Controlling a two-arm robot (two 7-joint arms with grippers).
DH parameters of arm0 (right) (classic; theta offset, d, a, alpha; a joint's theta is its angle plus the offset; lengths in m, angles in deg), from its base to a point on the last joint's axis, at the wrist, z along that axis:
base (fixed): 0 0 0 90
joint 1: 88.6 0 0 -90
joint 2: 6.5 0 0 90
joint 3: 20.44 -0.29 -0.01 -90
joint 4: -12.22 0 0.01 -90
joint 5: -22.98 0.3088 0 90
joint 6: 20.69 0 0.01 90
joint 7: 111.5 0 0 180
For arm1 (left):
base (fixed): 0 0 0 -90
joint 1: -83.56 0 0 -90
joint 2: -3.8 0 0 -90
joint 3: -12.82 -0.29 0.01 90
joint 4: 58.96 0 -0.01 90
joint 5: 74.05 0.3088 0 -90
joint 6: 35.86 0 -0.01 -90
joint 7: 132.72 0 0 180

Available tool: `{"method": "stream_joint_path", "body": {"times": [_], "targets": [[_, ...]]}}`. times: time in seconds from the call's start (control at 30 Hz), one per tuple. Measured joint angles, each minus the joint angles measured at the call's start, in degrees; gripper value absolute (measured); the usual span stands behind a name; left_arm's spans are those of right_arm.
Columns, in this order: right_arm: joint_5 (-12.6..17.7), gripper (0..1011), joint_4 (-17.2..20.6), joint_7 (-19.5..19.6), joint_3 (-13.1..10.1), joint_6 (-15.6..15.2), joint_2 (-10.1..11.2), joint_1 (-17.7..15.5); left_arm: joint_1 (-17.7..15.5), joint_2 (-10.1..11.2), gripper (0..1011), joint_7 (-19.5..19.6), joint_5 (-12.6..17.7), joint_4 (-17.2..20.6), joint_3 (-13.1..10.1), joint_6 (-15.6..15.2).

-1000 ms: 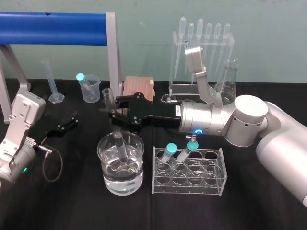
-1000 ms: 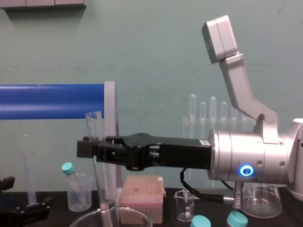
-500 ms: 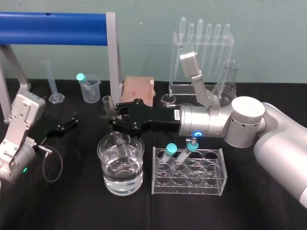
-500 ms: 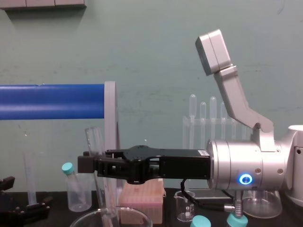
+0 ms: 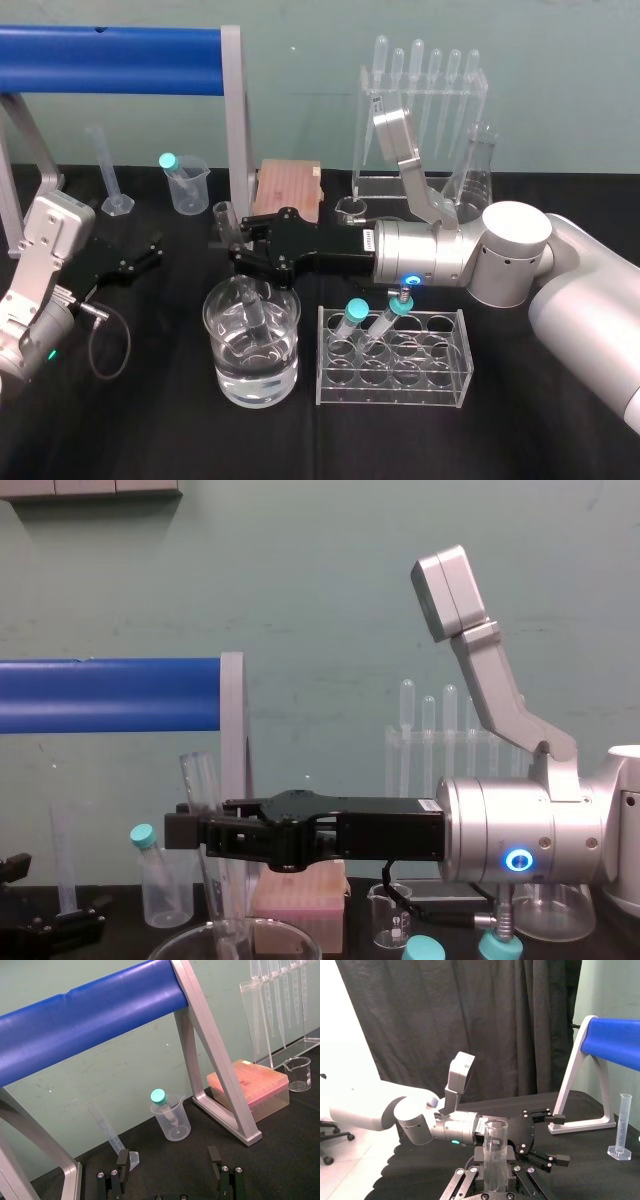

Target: Hold the test tube with one hand and immerse one end into the beaker, then return it to the test tube rack.

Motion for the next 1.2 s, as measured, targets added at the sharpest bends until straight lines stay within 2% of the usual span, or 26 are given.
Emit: {"method": "stream_joint_path", "body": {"times": [1.2], "targets": [[0.08, 234, 0.07, 0.08, -0.03, 0.11, 0.00, -0.02, 0.00, 0.00, 1000, 0.00, 0.00, 0.00, 0.00, 0.00]]}}
